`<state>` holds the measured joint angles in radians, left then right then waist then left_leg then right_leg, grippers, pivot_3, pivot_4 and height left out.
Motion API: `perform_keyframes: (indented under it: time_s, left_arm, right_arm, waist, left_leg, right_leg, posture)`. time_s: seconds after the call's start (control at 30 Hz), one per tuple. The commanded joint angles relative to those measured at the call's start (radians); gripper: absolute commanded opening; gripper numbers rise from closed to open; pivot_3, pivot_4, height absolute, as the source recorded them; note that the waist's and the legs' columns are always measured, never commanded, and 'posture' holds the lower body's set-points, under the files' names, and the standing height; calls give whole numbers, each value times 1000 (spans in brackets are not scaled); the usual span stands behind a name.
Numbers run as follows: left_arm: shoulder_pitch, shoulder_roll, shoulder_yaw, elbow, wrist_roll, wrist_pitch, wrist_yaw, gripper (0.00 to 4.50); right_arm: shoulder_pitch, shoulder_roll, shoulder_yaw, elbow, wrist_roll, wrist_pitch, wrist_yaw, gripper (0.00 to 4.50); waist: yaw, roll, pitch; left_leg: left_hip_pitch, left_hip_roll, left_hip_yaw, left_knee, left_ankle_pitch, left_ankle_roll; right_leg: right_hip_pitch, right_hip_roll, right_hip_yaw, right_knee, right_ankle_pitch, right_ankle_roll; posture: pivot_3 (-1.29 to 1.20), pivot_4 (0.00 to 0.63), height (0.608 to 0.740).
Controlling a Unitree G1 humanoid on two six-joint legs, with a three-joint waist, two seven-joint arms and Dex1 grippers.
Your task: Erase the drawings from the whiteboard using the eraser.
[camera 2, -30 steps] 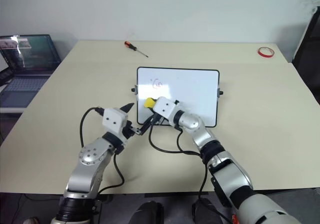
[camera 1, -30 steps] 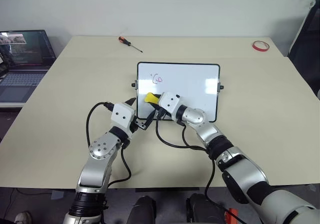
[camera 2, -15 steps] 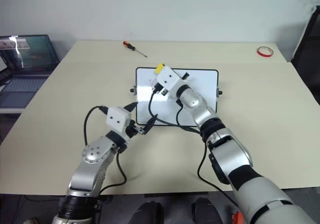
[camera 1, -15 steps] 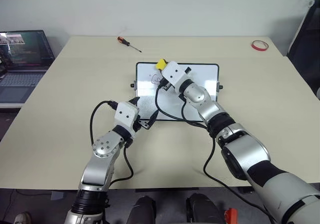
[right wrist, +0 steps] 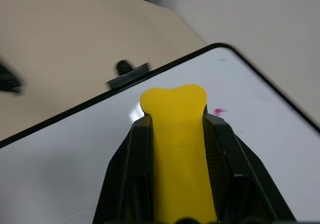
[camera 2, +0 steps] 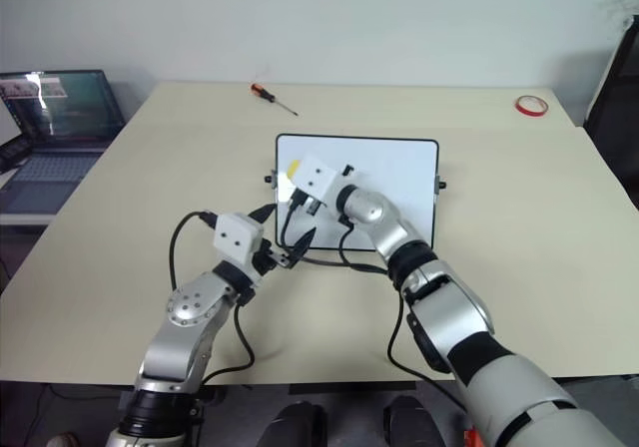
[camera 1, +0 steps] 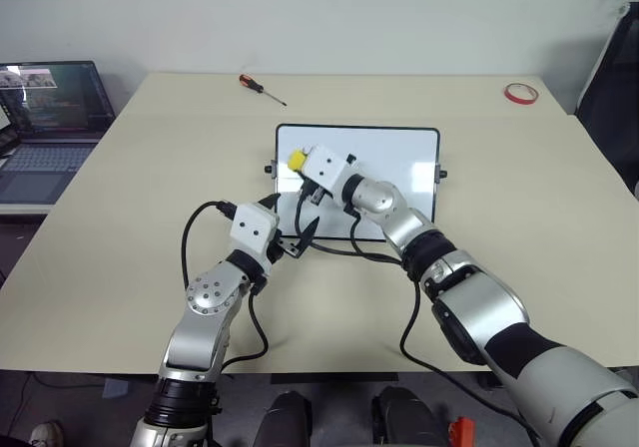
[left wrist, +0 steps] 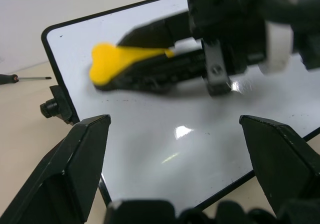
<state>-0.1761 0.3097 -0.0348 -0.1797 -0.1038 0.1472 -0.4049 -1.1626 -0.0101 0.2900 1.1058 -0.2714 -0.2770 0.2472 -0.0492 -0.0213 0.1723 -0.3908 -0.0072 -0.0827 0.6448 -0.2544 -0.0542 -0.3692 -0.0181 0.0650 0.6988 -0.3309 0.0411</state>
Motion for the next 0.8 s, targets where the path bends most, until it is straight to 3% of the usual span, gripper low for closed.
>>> perform_keyframes:
  time_s: [0.03,0.2,0.43,0.63,0.8]
  left_arm:
    - [-18,-6,-2,-11,-2,-12,-2,4500]
    - [-22,-6,-8,-3,-3,-17,-10,4500]
    - [-14,-4,-8,-16,-8,-14,-16,4500]
    - [-33,-11,-20,-9,-12,-8,-30,4500]
    - [-110,-22,-44,34,-27,-2,-67,4500]
  right_arm:
    - [-21,-47,-33,32,-16,27,-94,1075]
    - [-10,-42,-24,22,-28,20,-92,1075]
    - [122,-39,-41,-120,31,-6,51,1075]
    - [339,-96,-73,-506,120,74,170,1075]
    - [470,-183,-122,-907,176,344,234,1075]
  waist:
    - [6,0,0]
    - [6,0,0]
    - [3,0,0]
    - [7,0,0]
    - [16,0,0]
  left_leg:
    - [0,0,0,0,0,0]
    - [0,0,1,-1,0,0]
    - [0,0,1,-1,0,0]
    - [-2,0,0,0,0,0]
    - [-7,0,-1,0,0,0]
  right_leg:
    - [0,0,0,0,0,0]
    - [0,0,0,-1,0,0]
    - [0,0,0,-1,0,0]
    - [-1,0,0,-1,0,0]
    - [-5,0,-1,-2,0,0]
  posture:
    - [0,150,740]
    - [0,150,740]
    - [0,150,740]
    - [0,150,740]
    - [0,150,740]
